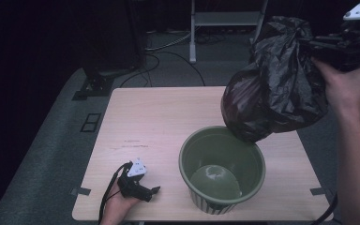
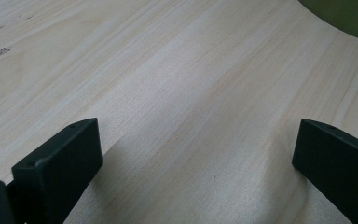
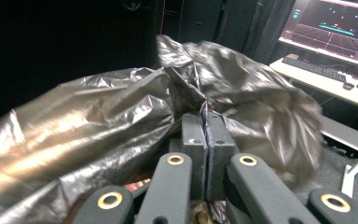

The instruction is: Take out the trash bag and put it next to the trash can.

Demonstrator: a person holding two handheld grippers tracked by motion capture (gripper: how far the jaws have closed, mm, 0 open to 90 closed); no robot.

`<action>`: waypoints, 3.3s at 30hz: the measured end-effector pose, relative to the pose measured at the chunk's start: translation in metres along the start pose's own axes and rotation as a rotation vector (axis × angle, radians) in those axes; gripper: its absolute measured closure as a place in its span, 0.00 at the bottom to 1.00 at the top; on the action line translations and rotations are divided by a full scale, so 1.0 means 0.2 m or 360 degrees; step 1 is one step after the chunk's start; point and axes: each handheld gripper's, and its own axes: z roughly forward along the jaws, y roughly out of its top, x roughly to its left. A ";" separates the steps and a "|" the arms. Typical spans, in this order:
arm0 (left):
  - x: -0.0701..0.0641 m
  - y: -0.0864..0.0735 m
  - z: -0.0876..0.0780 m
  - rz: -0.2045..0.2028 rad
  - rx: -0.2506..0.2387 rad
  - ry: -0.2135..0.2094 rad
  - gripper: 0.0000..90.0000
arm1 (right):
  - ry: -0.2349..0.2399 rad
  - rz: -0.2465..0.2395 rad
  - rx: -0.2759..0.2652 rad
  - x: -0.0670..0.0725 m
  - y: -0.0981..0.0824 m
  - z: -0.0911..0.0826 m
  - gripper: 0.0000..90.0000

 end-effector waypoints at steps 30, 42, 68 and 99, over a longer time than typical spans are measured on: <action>0.00 0.00 0.00 -0.0002 0.0000 0.0000 0.00 | -0.0035 0.0136 0.0081 -0.15 -0.23 0.15 0.99; 0.00 0.00 0.00 -0.0001 -0.0003 0.0000 0.00 | 0.0018 0.0207 0.0157 -0.11 -0.44 0.32 0.99; 0.00 0.00 0.00 0.0000 -0.0003 0.0000 0.00 | -0.0125 0.0225 0.0288 -0.08 -0.53 0.37 0.34; 0.00 0.00 0.00 -0.0003 -0.0005 0.0004 0.00 | -0.0186 0.0261 0.0266 0.15 -0.86 0.00 0.11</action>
